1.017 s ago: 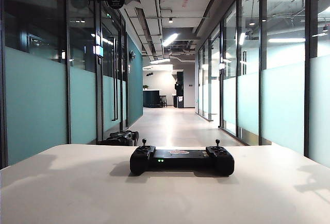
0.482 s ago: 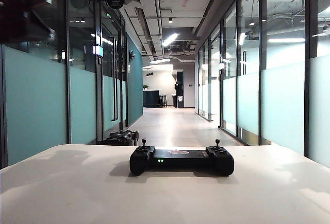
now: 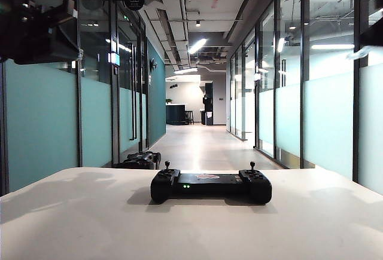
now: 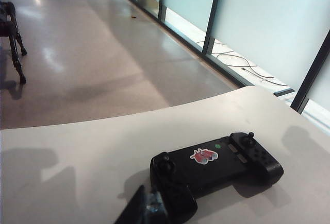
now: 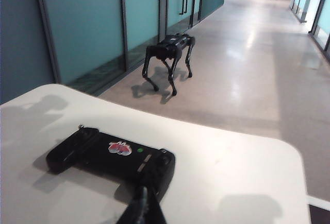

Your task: Push the left joystick on the remote control sitting on the white table forward to make the robot dog walk in a straight line until it approaches the door.

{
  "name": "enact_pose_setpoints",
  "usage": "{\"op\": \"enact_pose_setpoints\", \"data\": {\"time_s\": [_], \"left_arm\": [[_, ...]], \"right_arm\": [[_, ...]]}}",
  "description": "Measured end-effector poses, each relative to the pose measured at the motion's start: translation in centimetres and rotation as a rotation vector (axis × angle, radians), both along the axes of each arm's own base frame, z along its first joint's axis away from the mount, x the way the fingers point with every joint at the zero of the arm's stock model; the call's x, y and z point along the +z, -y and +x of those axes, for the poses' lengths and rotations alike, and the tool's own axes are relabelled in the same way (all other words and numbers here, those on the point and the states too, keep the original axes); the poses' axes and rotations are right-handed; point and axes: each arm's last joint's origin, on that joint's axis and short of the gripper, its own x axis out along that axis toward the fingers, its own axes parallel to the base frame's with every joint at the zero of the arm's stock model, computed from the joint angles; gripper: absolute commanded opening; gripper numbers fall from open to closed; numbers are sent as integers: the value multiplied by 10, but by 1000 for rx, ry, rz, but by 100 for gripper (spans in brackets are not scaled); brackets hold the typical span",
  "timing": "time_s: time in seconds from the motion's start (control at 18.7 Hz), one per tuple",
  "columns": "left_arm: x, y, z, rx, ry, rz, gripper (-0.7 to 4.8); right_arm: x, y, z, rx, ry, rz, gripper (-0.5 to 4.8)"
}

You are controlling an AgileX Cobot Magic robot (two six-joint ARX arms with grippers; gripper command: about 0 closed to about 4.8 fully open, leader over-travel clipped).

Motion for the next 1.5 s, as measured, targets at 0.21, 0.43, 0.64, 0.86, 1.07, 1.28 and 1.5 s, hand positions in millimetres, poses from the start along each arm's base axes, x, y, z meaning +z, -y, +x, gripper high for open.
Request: {"op": "enact_pose_setpoints", "data": {"time_s": [0.21,0.43,0.64,0.86,1.07,1.28,1.5], "left_arm": [[-1,4,8,-37,-19,0,-6],[-10,5,13,-49,-58,9,-6],[-13,6,15,-59,-73,11,-6],[-18,7,17,-68,-95,15,-6],[-23,9,21,-89,-114,16,-6],[-30,11,28,-104,-151,21,-6],[-27,16,39,-144,-167,17,-6]], "right_arm": [[-9,-5,10,8,-51,-18,-2],[-16,-10,21,9,-55,-20,-2],[-27,-14,33,9,-87,-28,-2],[-36,-18,43,13,-101,-21,-2],[-39,-33,58,55,-141,-35,-2],[-45,-42,75,61,-193,-39,-2],[-54,-48,89,45,-258,29,-2]]}}
